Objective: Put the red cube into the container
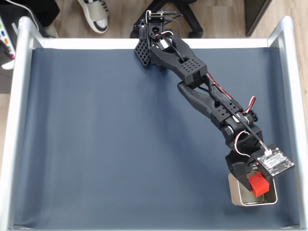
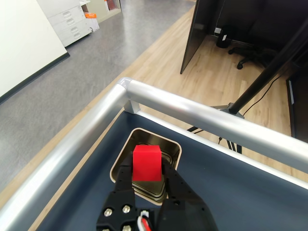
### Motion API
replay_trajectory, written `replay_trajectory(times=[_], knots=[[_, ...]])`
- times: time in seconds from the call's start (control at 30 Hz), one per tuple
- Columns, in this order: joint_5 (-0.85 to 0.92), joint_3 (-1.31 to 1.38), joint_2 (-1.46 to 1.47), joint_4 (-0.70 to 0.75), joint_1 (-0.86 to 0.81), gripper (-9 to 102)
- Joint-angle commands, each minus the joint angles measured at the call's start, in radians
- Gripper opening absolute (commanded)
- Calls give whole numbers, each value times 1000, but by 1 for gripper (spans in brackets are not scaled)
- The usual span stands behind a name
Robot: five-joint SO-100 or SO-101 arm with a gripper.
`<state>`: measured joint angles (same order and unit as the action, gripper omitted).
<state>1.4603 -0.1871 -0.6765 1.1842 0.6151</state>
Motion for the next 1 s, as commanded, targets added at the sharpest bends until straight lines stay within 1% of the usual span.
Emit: replay_trajectory(times=[0.0,0.33,0.57,0.87,0.97], knots=[[-18,92,-5,-2,3,1],[-21,103,6,-3,3,4],[-17,103,8,0,3,15],[-14,103,12,3,5,21],[-15,103,12,3,6,22]])
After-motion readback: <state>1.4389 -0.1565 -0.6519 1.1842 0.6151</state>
